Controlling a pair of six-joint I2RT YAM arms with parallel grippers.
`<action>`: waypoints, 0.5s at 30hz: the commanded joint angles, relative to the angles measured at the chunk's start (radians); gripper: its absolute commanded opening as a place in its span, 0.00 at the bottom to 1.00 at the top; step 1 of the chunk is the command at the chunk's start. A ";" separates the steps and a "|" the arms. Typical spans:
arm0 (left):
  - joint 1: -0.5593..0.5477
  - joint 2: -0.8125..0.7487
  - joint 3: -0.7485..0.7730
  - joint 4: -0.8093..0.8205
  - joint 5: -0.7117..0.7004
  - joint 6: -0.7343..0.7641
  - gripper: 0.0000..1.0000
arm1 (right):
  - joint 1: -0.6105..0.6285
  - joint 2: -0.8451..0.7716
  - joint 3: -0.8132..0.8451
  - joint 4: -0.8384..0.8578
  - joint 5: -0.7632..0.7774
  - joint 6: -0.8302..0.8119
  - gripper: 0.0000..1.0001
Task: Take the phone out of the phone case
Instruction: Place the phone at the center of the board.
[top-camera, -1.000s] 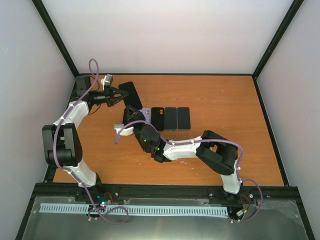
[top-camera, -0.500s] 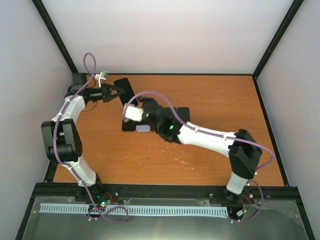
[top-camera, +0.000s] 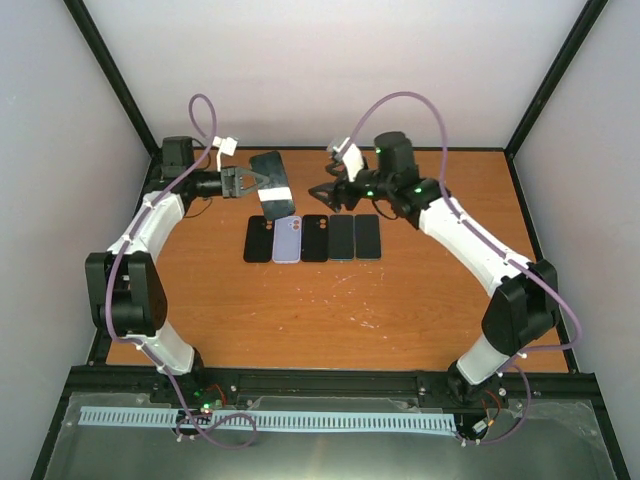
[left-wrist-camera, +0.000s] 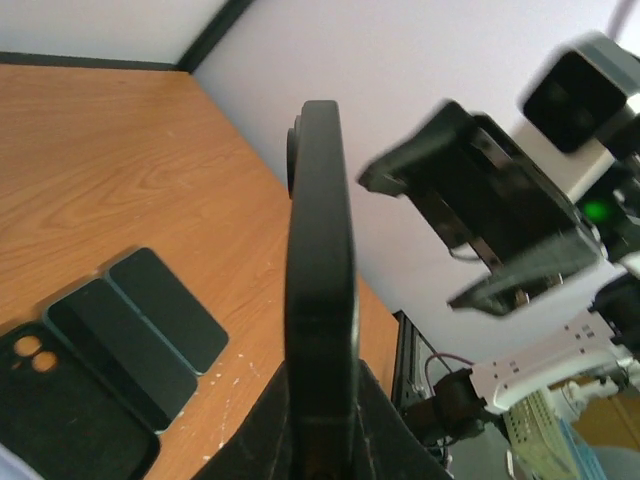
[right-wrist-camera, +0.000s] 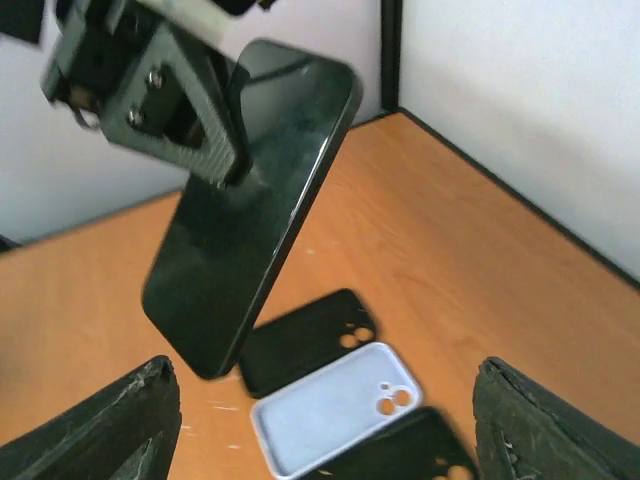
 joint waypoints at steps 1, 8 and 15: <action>-0.074 -0.052 0.034 0.071 0.071 0.056 0.01 | -0.097 0.009 -0.003 0.011 -0.429 0.282 0.78; -0.205 -0.067 0.076 0.066 0.033 0.088 0.01 | -0.134 -0.003 -0.077 0.134 -0.599 0.431 0.77; -0.265 -0.058 0.103 0.095 0.024 0.059 0.01 | -0.133 -0.006 -0.114 0.182 -0.631 0.492 0.56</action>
